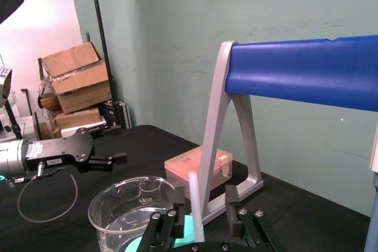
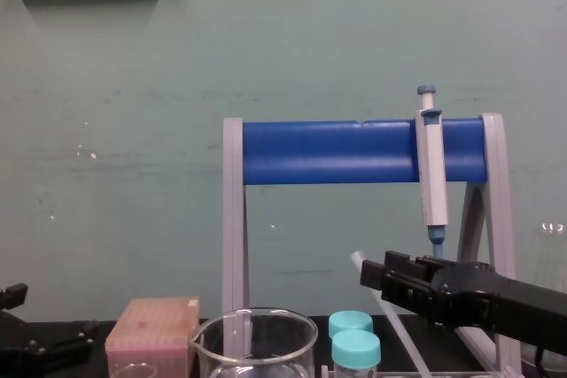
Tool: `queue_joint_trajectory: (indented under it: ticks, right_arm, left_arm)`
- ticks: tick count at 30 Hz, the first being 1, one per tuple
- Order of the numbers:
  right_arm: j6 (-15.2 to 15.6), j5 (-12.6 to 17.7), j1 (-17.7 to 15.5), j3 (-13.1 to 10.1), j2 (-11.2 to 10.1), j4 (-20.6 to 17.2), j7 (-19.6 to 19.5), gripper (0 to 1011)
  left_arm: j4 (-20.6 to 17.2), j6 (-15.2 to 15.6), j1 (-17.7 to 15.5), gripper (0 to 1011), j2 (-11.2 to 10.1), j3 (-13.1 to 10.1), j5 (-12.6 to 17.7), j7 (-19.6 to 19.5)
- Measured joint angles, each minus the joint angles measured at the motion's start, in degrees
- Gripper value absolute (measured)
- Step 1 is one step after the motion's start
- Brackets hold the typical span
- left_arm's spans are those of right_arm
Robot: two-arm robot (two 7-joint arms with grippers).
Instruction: Pick up the stirring rod with one hand, then place it down.
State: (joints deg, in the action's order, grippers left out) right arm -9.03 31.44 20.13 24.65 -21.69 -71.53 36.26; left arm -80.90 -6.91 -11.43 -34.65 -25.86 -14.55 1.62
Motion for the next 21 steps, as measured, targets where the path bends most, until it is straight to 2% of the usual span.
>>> queue_joint_trajectory:
  ticks: [8, 14, 15, 21]
  right_arm:
    - [-0.01, 0.02, 0.00, 0.00, 0.00, 0.00, 0.02, 681]
    - [-0.01, 0.05, 0.00, 0.00, 0.00, 0.01, 0.06, 833]
    - [-0.01, 0.05, 0.00, 0.00, 0.00, 0.00, 0.07, 885]
    - [0.40, -0.76, 0.10, 0.04, -0.63, -0.78, -0.35, 1002]
  left_arm:
    - [0.00, 0.00, 0.00, 1000, 0.00, 0.00, 0.00, 0.00]
    - [0.00, 0.00, 0.00, 1000, 0.00, 0.00, 0.00, 0.00]
    - [0.00, 0.00, 0.00, 1000, 0.00, 0.00, 0.00, 0.00]
    - [0.00, 0.00, 0.00, 1000, 0.00, 0.00, 0.00, 0.00]
